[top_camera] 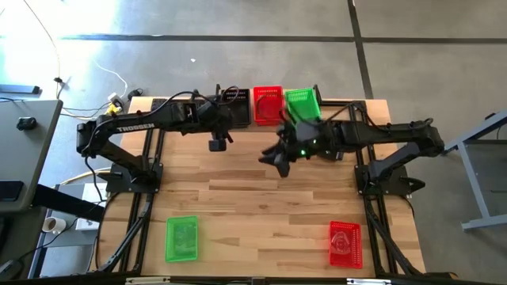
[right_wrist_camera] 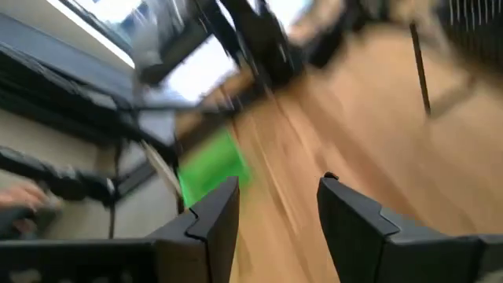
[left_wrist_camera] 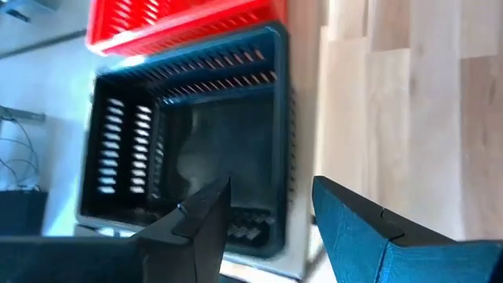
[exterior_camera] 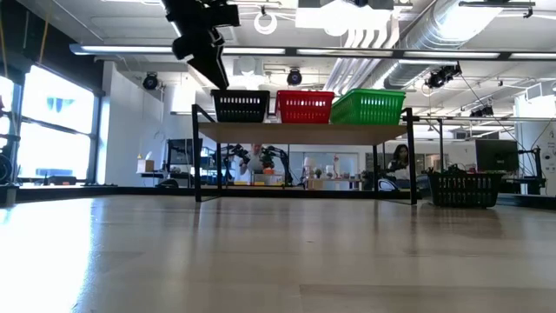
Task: Stack baskets on shelf by color
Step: Stack the red bin on the stacked red bins on the shelf
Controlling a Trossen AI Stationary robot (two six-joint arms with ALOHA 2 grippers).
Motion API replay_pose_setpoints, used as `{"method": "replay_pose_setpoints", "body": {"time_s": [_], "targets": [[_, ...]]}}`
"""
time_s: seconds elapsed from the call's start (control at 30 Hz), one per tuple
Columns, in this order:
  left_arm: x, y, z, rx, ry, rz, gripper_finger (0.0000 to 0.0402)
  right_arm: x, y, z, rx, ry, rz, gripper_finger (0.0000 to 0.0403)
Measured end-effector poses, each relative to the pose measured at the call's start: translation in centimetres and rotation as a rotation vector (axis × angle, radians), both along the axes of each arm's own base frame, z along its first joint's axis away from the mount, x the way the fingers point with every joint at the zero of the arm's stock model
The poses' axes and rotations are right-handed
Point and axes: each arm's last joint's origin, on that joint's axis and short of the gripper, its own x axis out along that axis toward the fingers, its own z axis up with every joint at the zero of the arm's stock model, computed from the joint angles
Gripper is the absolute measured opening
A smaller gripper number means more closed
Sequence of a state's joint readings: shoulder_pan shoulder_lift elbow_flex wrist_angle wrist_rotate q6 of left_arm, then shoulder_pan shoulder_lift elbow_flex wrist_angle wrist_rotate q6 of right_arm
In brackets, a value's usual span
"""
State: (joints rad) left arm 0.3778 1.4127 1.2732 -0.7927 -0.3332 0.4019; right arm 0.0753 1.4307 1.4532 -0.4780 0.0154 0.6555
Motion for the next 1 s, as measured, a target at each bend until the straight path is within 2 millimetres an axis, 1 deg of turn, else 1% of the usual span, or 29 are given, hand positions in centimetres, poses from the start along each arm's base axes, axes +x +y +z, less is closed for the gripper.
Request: {"method": "replay_pose_setpoints", "body": {"time_s": [0.17,0.3,0.53,0.67,0.77,0.93,1.0], "targets": [[-0.2,-1.1,0.0,-0.035,0.007,0.008,0.017,-1.5,2.6,-1.9,0.047,0.232,0.013,0.0156],[0.0,-2.4,0.5,-0.043,-0.038,-0.007,0.017,-2.8,4.9,-2.8,0.03,0.356,0.035,0.0156],[0.3,-4.7,0.9,-0.093,-0.104,-0.005,0.017,-4.6,9.0,-3.9,0.026,0.473,0.112,0.0156],[0.5,-5.9,1.4,-0.144,-0.164,0.02,0.017,-6.0,11.3,-4.3,0.016,0.532,0.162,0.0156],[0.8,-6.8,1.8,-0.2,-0.236,0.064,0.017,-7.3,13.1,-4.8,0.007,0.591,0.202,0.0156],[1.3,-8.1,2.0,-0.291,-0.327,0.105,0.017,-9.5,16.3,-5.2,0.005,0.631,0.314,0.0156],[1.4,-8.5,2.0,-0.316,-0.34,0.122,0.017,-10.5,17.6,-5.8,-0.011,0.649,0.352,0.0156]]}}
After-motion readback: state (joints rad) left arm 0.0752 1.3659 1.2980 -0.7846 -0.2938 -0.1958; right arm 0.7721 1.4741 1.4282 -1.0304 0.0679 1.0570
